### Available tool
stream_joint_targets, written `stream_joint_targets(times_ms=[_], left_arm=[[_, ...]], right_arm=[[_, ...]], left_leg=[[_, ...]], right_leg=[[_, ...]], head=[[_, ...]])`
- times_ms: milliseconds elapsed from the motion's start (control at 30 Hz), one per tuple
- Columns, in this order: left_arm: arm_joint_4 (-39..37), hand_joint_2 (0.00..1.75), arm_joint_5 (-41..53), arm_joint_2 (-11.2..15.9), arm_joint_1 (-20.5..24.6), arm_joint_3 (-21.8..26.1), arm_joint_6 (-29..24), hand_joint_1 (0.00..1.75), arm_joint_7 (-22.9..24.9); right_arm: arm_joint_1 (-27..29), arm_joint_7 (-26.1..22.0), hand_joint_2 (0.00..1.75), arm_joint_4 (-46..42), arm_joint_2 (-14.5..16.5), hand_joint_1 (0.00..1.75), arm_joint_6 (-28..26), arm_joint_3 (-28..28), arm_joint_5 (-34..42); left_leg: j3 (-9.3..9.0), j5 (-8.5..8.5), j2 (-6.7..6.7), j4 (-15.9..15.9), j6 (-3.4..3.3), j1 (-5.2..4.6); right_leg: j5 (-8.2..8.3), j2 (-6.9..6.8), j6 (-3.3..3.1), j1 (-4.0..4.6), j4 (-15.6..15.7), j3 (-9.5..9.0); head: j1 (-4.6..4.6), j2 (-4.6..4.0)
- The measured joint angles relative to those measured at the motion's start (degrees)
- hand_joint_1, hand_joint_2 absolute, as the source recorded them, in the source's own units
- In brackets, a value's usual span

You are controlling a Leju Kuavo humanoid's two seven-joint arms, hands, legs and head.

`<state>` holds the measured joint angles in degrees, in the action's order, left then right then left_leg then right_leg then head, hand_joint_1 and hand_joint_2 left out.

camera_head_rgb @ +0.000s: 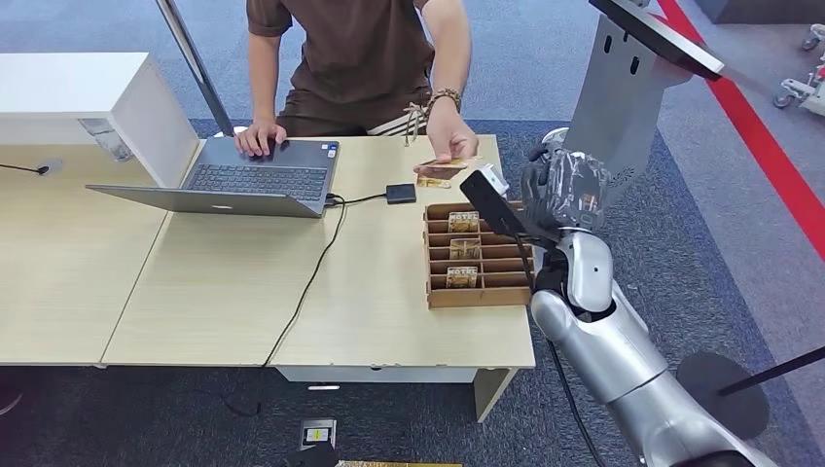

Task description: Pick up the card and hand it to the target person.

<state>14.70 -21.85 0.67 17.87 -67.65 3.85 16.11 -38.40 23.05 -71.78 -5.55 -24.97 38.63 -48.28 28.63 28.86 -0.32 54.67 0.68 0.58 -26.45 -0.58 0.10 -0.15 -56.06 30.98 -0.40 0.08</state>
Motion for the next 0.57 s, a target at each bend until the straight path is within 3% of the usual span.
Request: stream_joint_targets(times_ms=[167, 467, 567], left_arm=[[0.3, 0.00, 0.3, -0.3, -0.3, 0.0, -0.5, 0.00, -0.4], [0.4, 0.00, 1.1, -0.3, -1.2, 0.2, -1.2, 0.00, -1.2], [0.4, 0.00, 1.5, -0.3, -1.3, 0.2, -1.3, 0.00, -1.3]], right_arm=[[0.7, -2.6, 1.75, 0.4, 0.4, 0.00, 3.0, 0.1, 7.8], [6.8, -15.1, 1.75, -5.4, -0.3, 0.00, 12.7, -0.4, 38.3], [8.8, -18.0, 1.75, -8.0, -1.2, 0.00, 15.1, -0.7, 42.7]], left_leg=[[0.00, 0.00, 0.01, 0.0, 0.00, 0.01], [0.00, 0.00, 0.01, 0.0, 0.00, 0.00], [0.00, 0.00, 0.01, 0.0, 0.00, 0.00]], right_leg=[[0.00, 0.00, 0.00, 0.01, 0.0, 0.01], [-0.01, 0.00, 0.00, 0.01, 0.0, 0.03], [-0.01, 0.00, 0.00, 0.00, 0.0, 0.03]], head=[[0.01, 0.01], [0.01, 0.01], [0.01, 0.01]])
